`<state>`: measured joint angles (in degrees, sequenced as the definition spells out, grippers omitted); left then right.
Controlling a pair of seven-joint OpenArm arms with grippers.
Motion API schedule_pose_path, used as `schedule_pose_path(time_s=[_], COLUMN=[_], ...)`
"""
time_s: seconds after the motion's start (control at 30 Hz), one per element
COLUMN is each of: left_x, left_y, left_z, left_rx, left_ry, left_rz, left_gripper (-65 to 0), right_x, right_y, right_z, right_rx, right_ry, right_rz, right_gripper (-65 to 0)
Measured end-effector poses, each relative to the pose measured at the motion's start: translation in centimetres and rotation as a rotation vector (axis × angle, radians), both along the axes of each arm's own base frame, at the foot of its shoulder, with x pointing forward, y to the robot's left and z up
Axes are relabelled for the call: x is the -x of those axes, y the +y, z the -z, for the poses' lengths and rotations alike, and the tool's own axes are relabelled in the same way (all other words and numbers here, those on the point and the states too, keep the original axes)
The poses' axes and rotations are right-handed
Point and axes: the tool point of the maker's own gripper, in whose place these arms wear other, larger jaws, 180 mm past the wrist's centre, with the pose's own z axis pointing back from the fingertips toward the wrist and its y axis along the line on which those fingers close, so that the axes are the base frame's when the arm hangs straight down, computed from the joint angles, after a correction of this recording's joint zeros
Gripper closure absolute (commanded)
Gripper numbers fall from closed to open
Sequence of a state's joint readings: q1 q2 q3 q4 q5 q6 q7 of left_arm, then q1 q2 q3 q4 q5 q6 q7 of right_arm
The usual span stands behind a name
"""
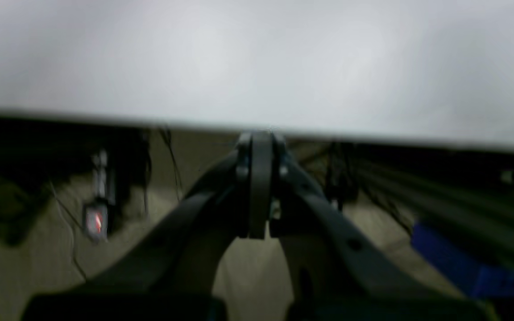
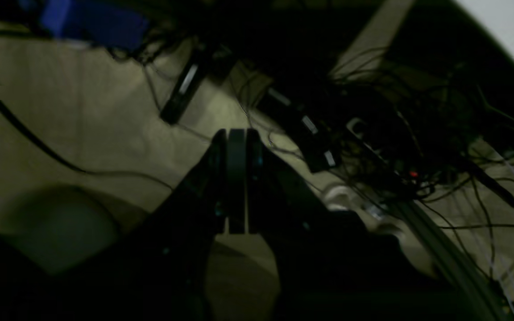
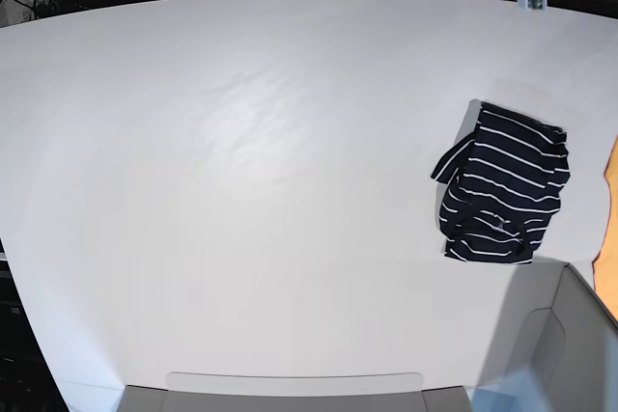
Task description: Fold the T-shirt properly
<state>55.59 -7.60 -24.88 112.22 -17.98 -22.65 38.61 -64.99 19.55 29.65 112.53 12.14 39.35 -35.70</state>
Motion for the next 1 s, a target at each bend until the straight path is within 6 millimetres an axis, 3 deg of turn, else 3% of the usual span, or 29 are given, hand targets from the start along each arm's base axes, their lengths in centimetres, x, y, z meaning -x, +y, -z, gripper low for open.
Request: schedule_pose_path(time_s=[0.13,0.2,0.27,0.33,0.4,0.5,0.67,0.8,0.87,1.0], left_x=[3.7,6.7,9.2,11.3,12.5,11.8,11.8,11.1,10.6,9.7], left_y=[-0.7,-1.5,-2.5,-3.7,-6.1,-8.3,-9.2,-8.8,-9.2,-9.4], left_z=[2.5,4.9,7.1,9.3,11.6,14.6,18.6,20.3,21.1,21.9], left_rx=[0.047,0.09,0.136,0.171,0.24,0.297,0.333,0.33,0.337,0.344], left_ry=[0.103,0.194,0.274,0.353,0.406,0.396,0.436,0.42,0.418,0.396], left_rz=[-0.027,-0.054,-0.084,-0.099,-0.088,-0.103,-0.164,-0.209,-0.223,-0.249], left_gripper=[0.0,0.0,0.0,0.0,0.0,0.0,0.0,0.0,0.0,0.0], right_x=[3.8,5.5,6.3,6.0,6.2,6.9,8.3,11.0,11.9,11.0], right_y=[-1.1,-1.1,-1.7,-1.0,0.1,-0.2,-3.0,-1.6,-1.8,-0.8], right_z=[2.3,3.2,4.4,5.7,6.9,9.3,13.4,15.9,16.7,18.2], right_rx=[-0.004,-0.026,-0.016,-0.039,-0.077,-0.061,0.057,0.009,0.021,0.021], right_ry=[0.166,0.24,0.295,0.303,0.333,0.409,0.538,0.618,0.669,0.68], right_rz=[-0.106,-0.165,-0.21,-0.213,-0.257,-0.356,-0.529,-0.599,-0.63,-0.645], right_gripper=[0.0,0.0,0.0,0.0,0.0,0.0,0.0,0.0,0.0,0.0])
